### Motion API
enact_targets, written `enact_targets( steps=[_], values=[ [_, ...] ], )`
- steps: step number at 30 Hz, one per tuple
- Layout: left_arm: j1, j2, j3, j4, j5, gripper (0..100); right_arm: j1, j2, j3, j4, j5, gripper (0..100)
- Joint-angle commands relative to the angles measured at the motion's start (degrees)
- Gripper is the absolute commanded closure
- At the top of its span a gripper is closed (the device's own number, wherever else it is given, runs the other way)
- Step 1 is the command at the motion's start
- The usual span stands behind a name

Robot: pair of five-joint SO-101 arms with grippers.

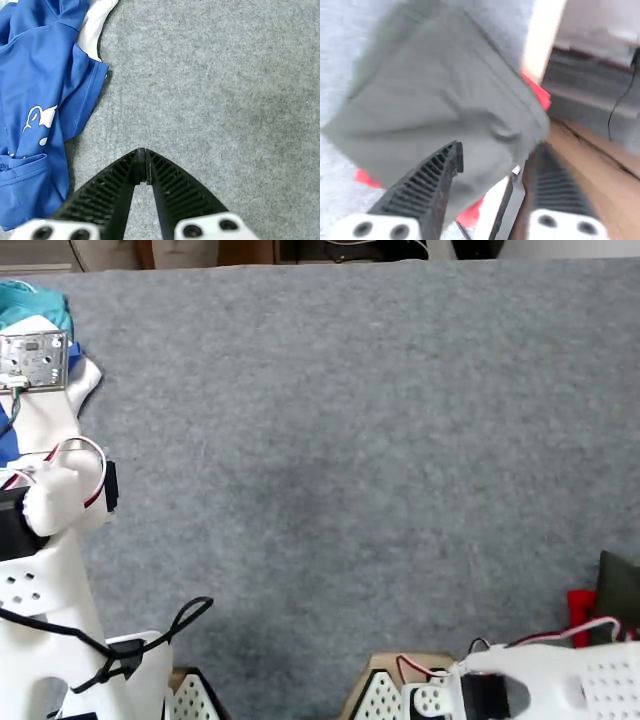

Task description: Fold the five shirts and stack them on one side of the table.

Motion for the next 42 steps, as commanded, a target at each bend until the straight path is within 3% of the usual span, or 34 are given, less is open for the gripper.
enact_targets(
  steps=[1,11,15,19,24,27,30,34,37,42],
  values=[
    [-0.4,-1.0,-0.4,-0.8,0.5,98,-6.5,-6.9,0.5,1.1,0.1,96.5],
    [-7.8,-1.8,-0.5,0.8,0.1,98,-27.7,-26.0,23.9,1.1,-0.3,99.4],
    [-8.4,-7.5,-0.2,0.9,-3.7,98,-38.0,-36.0,34.2,1.0,-2.5,99.4],
    [-10.0,-11.3,0.0,0.8,-6.0,98,-59.0,-44.9,44.7,0.2,0.5,99.4],
    [-22.4,-7.2,1.8,-3.6,-5.9,98,-87.5,-47.2,47.9,-6.4,0.6,99.3],
    [-32.0,-1.0,2.0,-7.2,-6.0,98,-99.4,-41.8,46.9,-11.0,-1.5,99.3],
    [-39.7,6.3,0.1,-9.6,-9.0,98,-106.5,-32.0,41.5,-11.6,-3.9,99.3],
    [-47.6,17.2,-1.6,-12.8,-13.5,98,-111.8,-16.8,24.8,-6.8,-8.9,99.0],
    [-51.9,25.3,-3.7,-15.0,-15.7,97,-115.1,-5.4,8.9,1.0,-10.0,93.1],
    [-56.3,36.9,-7.0,-15.4,-16.9,83,-119.3,2.8,0.7,1.1,-9.5,83.9]
  ],
)
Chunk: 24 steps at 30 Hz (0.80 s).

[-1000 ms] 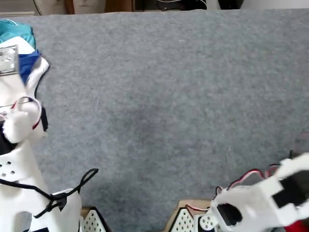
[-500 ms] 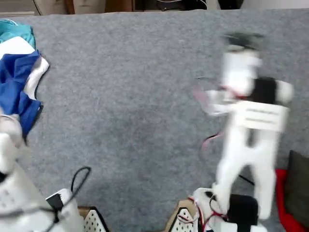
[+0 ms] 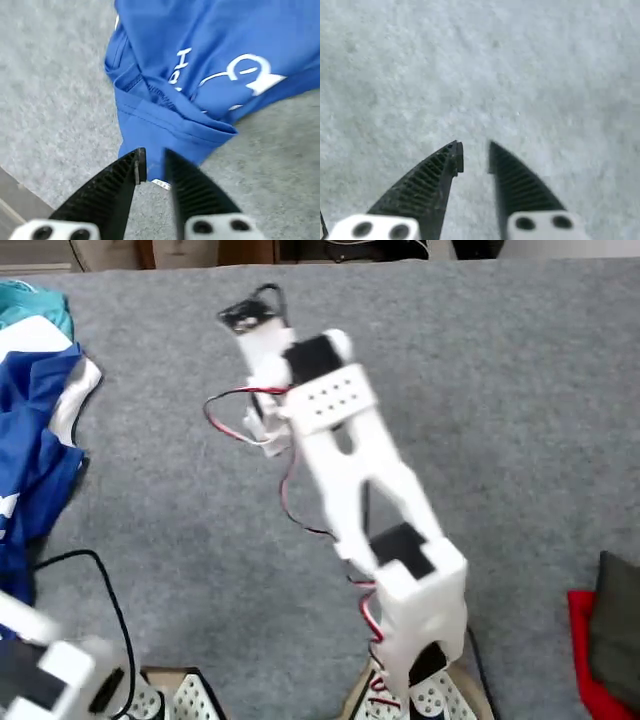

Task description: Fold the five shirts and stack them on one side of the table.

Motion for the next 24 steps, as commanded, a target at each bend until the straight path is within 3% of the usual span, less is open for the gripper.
enact_targets(
  steps=[1,15,20,24],
  values=[
    [-3.1,6.8,-4.8,-0.8,-0.6,81,-3.3,3.0,-5.8,1.1,-0.4,83.8],
    [-4.8,37.5,-20.0,-0.7,-0.6,81,-4.1,8.7,-6.3,1.1,-0.4,83.9],
    [-1.6,40.2,-20.4,2.2,-0.6,99,-4.1,8.7,-6.3,1.1,-0.4,83.9],
    [2.1,39.1,-21.2,10.6,-0.6,98,-3.7,8.6,-6.4,1.1,-0.4,83.9]
  ],
)
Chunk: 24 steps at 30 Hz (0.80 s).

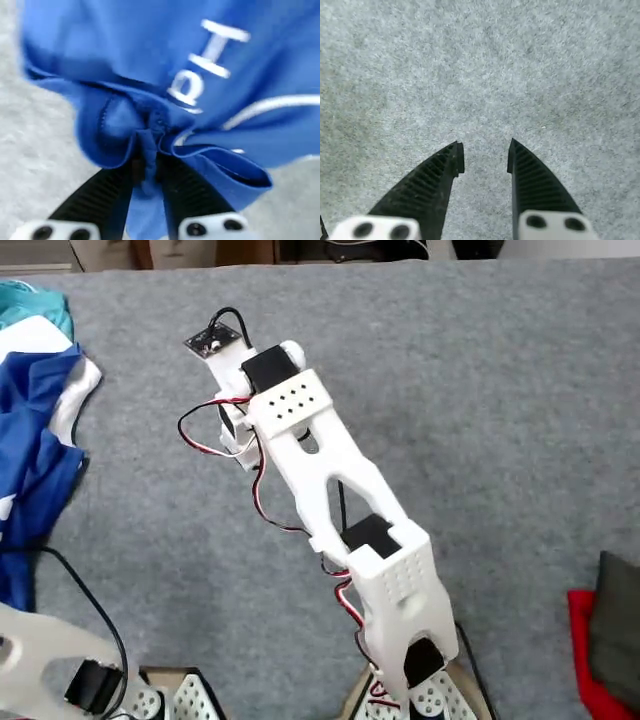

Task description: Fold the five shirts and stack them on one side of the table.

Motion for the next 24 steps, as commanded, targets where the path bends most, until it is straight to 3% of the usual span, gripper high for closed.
enact_targets(
  steps=[1,4,8,10,13,18,24],
  values=[
    [3.9,-1.9,-2.4,6.2,-0.1,98,0.0,-0.3,-3.0,0.9,-0.4,83.9],
    [7.3,-4.5,-2.5,7.4,2.3,98,2.2,-0.6,-3.0,0.9,-0.4,85.3],
    [13.4,-13.2,-2.2,7.8,5.5,98,7.3,-3.3,-3.0,0.9,-0.7,97.8],
    [18.2,-19.4,-1.9,7.9,7.0,98,10.9,-5.6,-2.9,0.9,-0.6,98.5],
    [28.0,-28.7,-1.0,9.1,9.4,98,16.9,-8.9,-2.4,1.0,-0.4,99.3],
    [49.8,-42.9,7.7,9.9,14.3,98,29.3,-13.8,-1.3,1.1,-0.4,99.3],
    [72.0,-53.4,20.7,9.8,16.6,98,40.0,-22.9,16.7,1.1,-0.3,99.3]
  ],
)
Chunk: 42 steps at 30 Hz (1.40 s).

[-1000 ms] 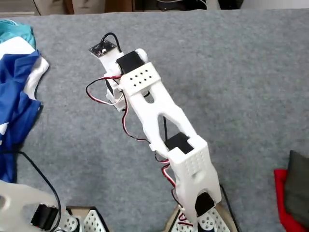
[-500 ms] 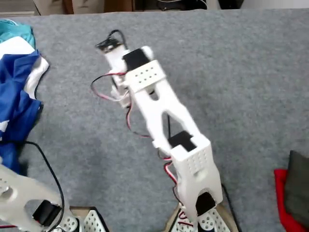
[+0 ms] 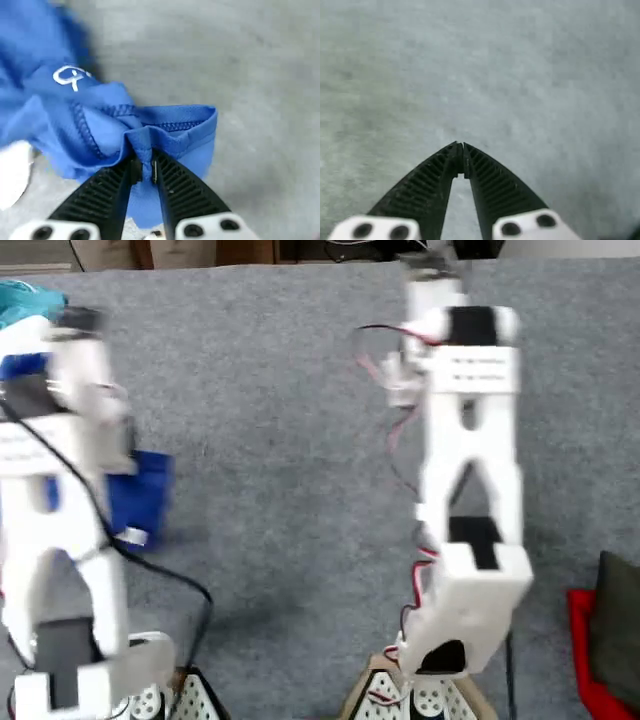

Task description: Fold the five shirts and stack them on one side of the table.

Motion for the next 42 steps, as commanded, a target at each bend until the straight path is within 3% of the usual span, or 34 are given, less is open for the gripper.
enact_targets(
  steps=[1,7,16,25,30,42],
  values=[
    [11.3,-6.8,5.5,0.4,0.9,98,5.4,-9.3,12.2,1.0,0.5,99.3],
    [13.7,-13.0,12.7,-3.1,1.1,98,9.5,-26.2,33.1,0.7,21.2,99.3],
    [23.0,-25.8,30.6,-4.3,1.1,98,17.4,-45.8,50.4,-2.6,39.6,99.3],
    [23.9,-29.5,35.3,-5.4,1.1,98,17.4,-52.8,69.1,-3.2,41.1,99.3],
    [23.9,-29.5,35.3,-5.3,1.1,98,17.5,-53.6,78.0,-8.4,41.1,99.3],
    [23.6,-29.8,35.3,-5.1,1.1,98,17.5,-53.6,79.3,-11.1,41.1,99.3]
  ],
)
